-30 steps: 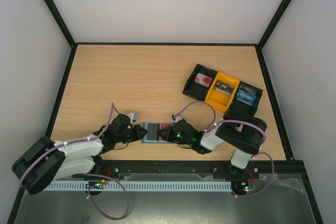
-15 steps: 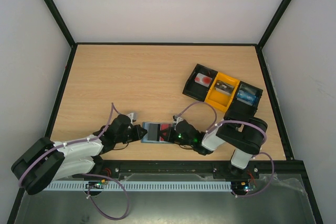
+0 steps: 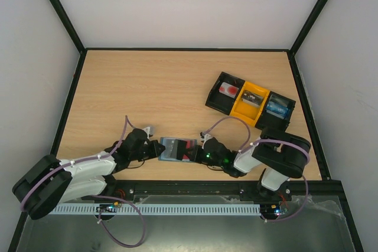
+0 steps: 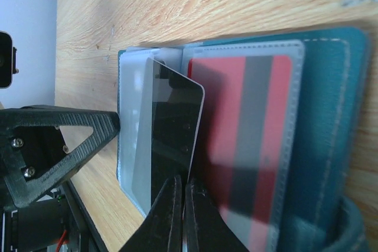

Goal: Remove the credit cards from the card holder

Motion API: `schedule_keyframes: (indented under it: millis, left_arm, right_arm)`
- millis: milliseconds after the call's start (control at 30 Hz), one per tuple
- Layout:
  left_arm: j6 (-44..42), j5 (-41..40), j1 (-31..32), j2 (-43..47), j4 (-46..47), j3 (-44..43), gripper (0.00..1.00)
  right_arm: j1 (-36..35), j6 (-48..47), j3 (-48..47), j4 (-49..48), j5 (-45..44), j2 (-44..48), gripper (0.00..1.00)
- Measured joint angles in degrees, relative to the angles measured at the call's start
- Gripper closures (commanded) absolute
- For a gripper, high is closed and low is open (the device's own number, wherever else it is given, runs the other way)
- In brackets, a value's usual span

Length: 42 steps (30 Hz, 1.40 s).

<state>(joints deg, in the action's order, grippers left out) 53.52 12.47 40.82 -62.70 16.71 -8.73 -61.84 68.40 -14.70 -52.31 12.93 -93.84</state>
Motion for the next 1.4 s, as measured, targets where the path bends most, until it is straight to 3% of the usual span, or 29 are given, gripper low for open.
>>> schedule_keyframes:
  millis: [133,233,300,667,800,1000,1200,1400]
  left_arm:
    - [-0.28,-1.29,-0.02,0.59,-2.71,-0.79,0.97]
    - [-0.35,-2.01,-0.02,1.2,-4.98,-0.98,0.9]
    - [-0.48,-2.01,-0.02,1.55,-6.21,-1.46,0.8]
    - [0.37,-2.25,-0.02,10.03,-14.93,-6.03,0.7]
    - [0.92,0.04,-0.02,8.76,-12.24,-6.32,0.77]
    - [1.11,5.99,0.0,-1.31,-3.21,-6.1,0.88]
    - [0.9,8.59,0.15,-8.83,2.4,-5.44,0.93]
    - [0.94,9.01,0.28,-10.38,7.39,-3.45,0.95]
  right_arm:
    - [0.0,-0.24,1.57,1.27,-0.76,2.71,0.98]
    - [0.0,-0.5,1.81,3.08,-1.42,4.61,0.98]
    - [0.0,-0.5,1.81,3.65,-1.57,5.25,0.98]
    - [0.0,-0.68,1.7,4.52,-1.81,5.35,0.98]
    - [0.0,-0.68,1.7,4.59,-2.01,5.35,0.98]
    - [0.0,-0.63,1.7,4.92,-2.23,5.42,0.98]
    - [0.02,0.07,1.7,4.87,-2.36,5.42,0.93]
    - [0.02,1.33,1.7,3.72,-2.36,5.09,0.89]
